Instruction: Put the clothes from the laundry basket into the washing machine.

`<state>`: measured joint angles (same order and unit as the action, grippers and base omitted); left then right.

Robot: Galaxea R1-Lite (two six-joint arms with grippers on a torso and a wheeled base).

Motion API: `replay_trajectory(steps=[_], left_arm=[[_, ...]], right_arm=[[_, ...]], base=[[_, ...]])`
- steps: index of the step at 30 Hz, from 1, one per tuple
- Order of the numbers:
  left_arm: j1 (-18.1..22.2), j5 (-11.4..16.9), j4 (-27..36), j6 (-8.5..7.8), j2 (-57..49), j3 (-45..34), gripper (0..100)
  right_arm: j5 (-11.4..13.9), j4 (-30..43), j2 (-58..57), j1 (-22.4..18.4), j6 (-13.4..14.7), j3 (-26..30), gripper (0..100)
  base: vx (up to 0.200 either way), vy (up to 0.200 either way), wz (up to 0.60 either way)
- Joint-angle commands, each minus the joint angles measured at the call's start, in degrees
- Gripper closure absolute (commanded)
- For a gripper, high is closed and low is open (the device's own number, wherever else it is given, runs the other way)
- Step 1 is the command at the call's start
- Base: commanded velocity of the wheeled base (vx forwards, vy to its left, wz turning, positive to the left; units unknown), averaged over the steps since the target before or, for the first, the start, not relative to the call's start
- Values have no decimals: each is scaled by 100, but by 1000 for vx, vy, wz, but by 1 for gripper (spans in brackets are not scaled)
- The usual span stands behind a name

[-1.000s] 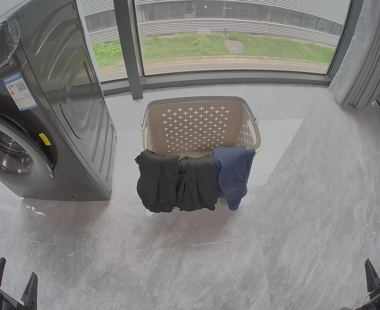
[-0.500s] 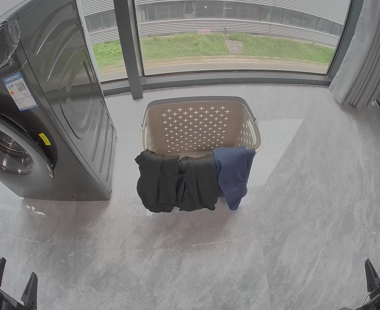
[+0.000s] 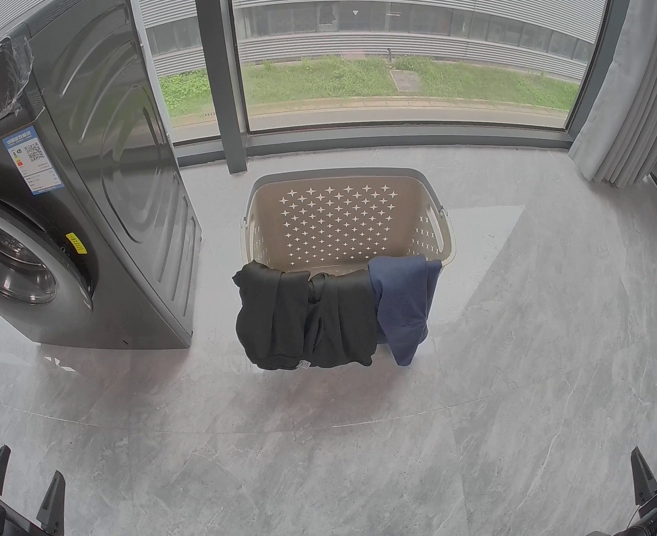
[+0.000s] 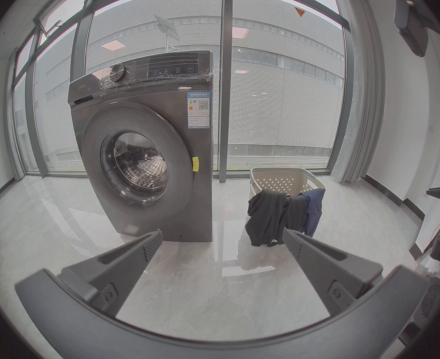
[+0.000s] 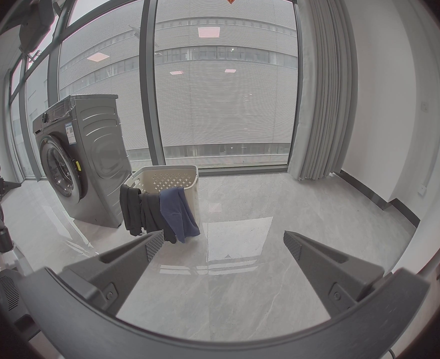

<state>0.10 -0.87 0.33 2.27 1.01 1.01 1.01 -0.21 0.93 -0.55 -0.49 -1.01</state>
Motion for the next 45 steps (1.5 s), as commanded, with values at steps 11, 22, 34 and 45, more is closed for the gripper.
replay_trajectory(steps=[11,22,34,45], left_arm=[[-1,-1,2,11,-40,-84,0],[-1,-1,2,11,-40,-84,0],[-1,-1,-7,11,-40,-84,0],[-1,-1,2,11,-40,-84,0]], right_arm=[[4,3,-22,2,-4,101,0],[4,3,-31,2,-4,101,0],[4,3,-31,2,-4,101,0],[4,3,-31,2,-4,101,0]], base=[[200,0,0],[55,-36,0],[0,-67,0],[182,0,0]])
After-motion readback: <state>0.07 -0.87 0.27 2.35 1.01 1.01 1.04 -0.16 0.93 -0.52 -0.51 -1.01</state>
